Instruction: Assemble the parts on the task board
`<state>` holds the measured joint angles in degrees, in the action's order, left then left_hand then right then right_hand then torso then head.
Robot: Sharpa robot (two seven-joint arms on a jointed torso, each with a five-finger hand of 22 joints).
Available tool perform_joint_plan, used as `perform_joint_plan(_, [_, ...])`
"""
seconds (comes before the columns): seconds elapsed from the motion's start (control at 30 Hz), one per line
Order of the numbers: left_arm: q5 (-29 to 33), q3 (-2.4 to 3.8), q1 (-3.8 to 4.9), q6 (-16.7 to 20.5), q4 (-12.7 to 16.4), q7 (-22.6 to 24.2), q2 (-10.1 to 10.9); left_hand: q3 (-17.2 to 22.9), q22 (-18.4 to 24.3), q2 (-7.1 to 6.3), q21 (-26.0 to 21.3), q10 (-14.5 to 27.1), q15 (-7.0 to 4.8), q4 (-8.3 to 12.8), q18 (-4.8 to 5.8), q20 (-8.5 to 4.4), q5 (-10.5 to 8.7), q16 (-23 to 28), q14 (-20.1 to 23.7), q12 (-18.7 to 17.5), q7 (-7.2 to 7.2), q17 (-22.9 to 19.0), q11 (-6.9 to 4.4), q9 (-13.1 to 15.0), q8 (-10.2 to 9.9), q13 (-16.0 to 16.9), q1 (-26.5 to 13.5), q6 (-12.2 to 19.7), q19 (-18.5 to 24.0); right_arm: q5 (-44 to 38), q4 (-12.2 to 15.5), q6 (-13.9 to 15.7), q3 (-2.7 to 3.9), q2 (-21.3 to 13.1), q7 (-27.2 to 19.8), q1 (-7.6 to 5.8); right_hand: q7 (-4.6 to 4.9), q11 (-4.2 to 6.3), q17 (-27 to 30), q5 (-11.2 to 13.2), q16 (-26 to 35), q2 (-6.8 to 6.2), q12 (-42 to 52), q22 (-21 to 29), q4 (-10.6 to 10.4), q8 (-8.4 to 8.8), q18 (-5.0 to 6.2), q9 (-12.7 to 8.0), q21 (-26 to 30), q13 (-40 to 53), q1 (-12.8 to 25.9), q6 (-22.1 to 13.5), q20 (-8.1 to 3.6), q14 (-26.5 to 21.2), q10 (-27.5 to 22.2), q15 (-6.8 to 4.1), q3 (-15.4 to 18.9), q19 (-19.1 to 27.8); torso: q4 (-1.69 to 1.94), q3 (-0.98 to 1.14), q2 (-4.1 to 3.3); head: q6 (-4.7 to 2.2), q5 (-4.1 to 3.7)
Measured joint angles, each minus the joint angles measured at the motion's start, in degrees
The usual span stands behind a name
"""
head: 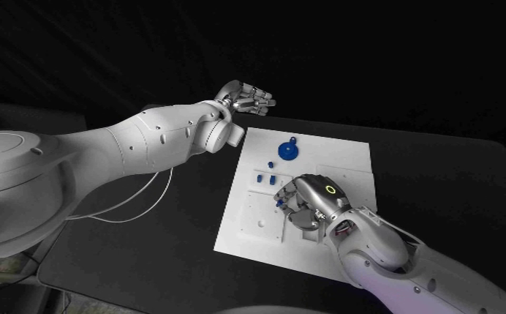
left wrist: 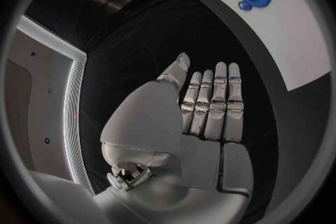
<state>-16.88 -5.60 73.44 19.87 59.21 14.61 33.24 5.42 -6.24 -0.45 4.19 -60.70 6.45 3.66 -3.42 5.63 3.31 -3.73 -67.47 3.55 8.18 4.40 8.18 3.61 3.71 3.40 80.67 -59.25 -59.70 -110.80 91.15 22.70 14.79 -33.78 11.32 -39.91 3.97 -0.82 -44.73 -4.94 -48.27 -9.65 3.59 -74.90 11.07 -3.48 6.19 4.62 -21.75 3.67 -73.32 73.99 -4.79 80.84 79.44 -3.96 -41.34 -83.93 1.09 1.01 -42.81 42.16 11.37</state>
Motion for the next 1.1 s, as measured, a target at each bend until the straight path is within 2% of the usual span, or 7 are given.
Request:
perform_joint_plan(0.3, [-0.04,0.00,0.00,-0.01,-0.15,0.00,-0.16,0.00,0.12,0.00,0.00,0.00,0.00,0.00,0.00,0.00,0.00,0.00,0.00,0.00,0.00,0.00,0.00,0.00,0.00,0.00,0.00,0.00,0.00,-0.93,-0.22,-1.05,-0.40,0.39,0.48,0.18,0.03,0.00,0.00,0.00,0.01,0.00,-0.11,0.00,0.00,0.00,0.01,0.01,0.00,0.00,0.00,-0.04,0.01,0.01,0.00,0.01,0.00,0.00,-0.07,0.08,0.00,0.53,0.38])
perform_joint_plan(0.57, [-0.05,0.00,0.00,-0.04,-0.17,-0.01,-0.31,0.00,0.12,0.00,0.00,0.00,0.00,0.00,-0.01,0.00,0.00,0.00,0.00,0.00,0.00,0.00,0.00,0.00,0.00,0.00,0.00,0.00,0.00,-1.55,-0.50,-2.09,-1.10,0.74,0.97,0.25,0.18,0.00,-0.08,0.00,0.01,0.00,-0.16,0.00,0.01,0.01,0.02,0.01,0.01,0.00,0.00,0.02,0.01,0.02,0.00,0.02,0.01,0.00,-0.08,0.12,0.00,0.77,0.55])
perform_joint_plan(1.1, [-0.07,0.00,0.00,-0.07,-0.24,-0.10,-0.32,0.00,0.30,0.00,0.00,0.00,0.00,0.00,-0.02,0.00,0.00,0.00,0.00,0.04,0.00,-0.01,0.00,0.00,0.00,0.00,0.00,0.00,0.00,-2.98,-0.83,-2.58,-1.23,0.97,2.48,0.25,0.04,0.00,-0.18,0.05,0.01,-0.01,-0.17,0.00,0.02,0.21,0.04,-0.04,-0.20,-0.01,0.01,0.18,0.02,0.02,0.00,0.03,0.01,0.02,-0.09,0.08,0.02,0.80,0.59])
